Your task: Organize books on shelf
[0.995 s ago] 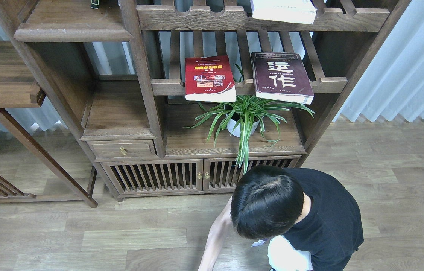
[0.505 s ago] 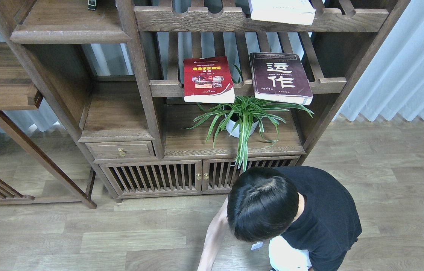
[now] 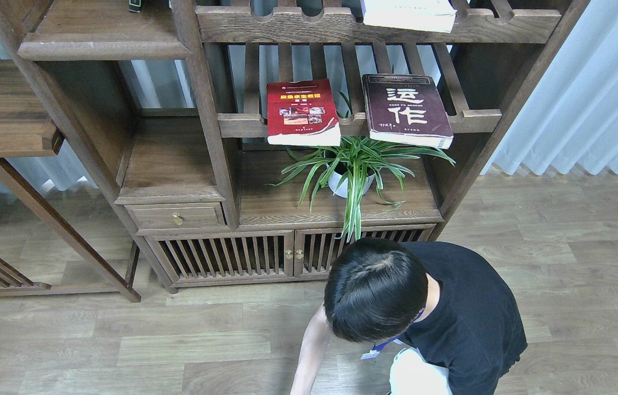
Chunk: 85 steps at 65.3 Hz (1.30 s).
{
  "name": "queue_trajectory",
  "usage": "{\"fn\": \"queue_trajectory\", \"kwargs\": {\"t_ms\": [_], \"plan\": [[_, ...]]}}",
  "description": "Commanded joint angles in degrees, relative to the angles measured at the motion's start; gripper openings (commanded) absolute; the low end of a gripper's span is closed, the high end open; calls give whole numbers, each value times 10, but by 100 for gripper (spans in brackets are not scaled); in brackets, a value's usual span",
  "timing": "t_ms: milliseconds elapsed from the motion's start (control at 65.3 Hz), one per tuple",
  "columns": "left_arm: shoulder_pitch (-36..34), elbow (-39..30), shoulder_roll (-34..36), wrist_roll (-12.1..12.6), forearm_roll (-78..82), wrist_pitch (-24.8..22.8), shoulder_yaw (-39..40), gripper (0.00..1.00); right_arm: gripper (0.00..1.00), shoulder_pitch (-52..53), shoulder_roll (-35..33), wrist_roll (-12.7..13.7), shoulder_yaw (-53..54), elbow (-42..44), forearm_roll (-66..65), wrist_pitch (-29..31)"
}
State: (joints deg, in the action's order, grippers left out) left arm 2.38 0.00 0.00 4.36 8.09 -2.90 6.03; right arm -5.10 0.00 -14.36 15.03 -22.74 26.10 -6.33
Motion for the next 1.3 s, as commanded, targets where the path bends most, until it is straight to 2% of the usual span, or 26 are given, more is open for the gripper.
{"fn": "queue_trajectory", "kwargs": {"t_ms": [0,1286], "plan": [[0,54,0,0,0,0,0,100,99,0,0,-1,0,0,0,0],[0,54,0,0,0,0,0,100,99,0,0,-1,0,0,0,0]]}}
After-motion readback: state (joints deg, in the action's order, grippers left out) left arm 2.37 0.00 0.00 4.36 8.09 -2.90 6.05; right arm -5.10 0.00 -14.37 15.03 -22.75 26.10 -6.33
